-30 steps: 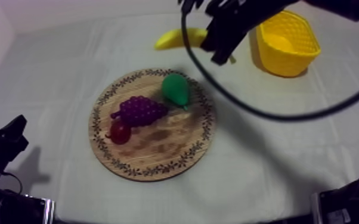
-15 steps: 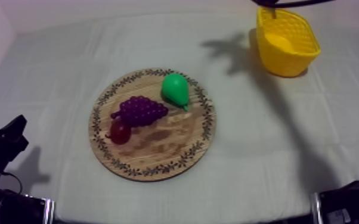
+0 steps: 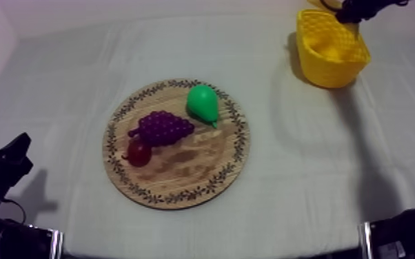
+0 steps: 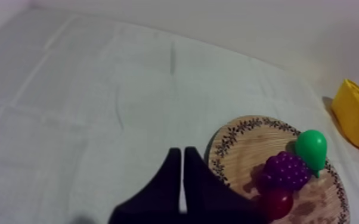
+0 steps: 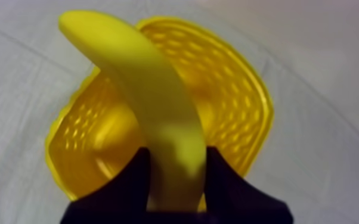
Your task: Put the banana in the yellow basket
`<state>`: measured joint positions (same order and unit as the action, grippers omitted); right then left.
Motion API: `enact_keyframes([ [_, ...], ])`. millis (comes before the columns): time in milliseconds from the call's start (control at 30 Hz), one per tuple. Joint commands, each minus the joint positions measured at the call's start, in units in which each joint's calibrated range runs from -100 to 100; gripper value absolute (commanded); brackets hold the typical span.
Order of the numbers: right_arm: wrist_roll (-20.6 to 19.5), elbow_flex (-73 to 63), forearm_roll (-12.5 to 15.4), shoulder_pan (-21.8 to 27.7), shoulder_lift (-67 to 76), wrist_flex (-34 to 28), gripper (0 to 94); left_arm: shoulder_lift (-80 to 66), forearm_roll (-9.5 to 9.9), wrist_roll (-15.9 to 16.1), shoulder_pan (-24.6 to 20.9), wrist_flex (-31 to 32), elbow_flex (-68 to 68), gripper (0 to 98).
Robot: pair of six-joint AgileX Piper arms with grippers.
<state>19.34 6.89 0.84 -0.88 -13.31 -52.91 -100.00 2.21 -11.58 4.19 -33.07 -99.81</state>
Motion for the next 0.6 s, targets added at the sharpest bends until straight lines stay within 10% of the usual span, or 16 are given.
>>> enact_keyframes([
  [0, -0.1, 4.3, -0.3, 0.2, 0.0, 1.7, 11.1, 0.0, -0.04, 0.0, 0.0, 0.0, 0.0, 0.1],
  [567, -2.4, 6.1, -1.6, 1.2, -7.8, 11.4, 18.3, 0.0, -0.04, 0.0, 0.0, 0.0, 0.0, 0.1],
])
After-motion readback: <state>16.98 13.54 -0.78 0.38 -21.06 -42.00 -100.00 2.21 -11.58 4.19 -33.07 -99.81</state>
